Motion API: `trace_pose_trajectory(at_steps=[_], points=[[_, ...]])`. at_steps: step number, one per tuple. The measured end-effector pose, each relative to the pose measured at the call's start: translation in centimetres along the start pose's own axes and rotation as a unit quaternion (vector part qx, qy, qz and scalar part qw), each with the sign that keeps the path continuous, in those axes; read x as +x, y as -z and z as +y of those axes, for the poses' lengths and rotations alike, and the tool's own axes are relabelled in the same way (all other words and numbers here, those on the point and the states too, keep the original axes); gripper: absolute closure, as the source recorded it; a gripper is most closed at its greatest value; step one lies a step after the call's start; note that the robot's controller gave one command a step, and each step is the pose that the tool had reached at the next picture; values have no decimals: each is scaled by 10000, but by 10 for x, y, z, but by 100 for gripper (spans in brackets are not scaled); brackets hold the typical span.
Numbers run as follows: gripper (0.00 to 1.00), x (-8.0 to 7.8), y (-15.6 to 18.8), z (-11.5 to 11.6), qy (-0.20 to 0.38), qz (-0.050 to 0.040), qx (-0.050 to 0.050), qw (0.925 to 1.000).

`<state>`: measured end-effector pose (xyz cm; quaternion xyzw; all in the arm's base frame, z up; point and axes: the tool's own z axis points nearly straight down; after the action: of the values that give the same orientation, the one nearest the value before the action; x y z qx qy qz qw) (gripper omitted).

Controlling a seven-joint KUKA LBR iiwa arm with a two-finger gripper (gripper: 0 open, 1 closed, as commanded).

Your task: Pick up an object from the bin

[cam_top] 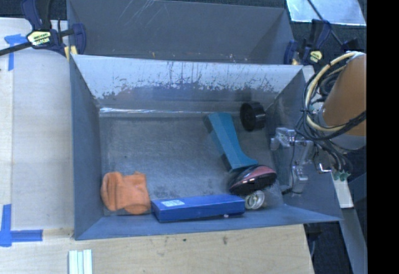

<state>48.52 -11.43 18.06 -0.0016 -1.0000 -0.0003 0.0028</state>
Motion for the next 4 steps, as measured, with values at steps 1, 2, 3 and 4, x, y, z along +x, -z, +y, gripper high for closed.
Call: trace_pose_trajectory(at_steps=[1, 2, 3, 4], points=[[0, -2, 4, 0, 14, -43, 8, 10000], [0, -6, -41, 16, -263, -75, 11, 9996], [100, -15, -83, 11, -47, -53, 11, 10000], [100, -15, -83, 11, -45, -54, 11, 10000]])
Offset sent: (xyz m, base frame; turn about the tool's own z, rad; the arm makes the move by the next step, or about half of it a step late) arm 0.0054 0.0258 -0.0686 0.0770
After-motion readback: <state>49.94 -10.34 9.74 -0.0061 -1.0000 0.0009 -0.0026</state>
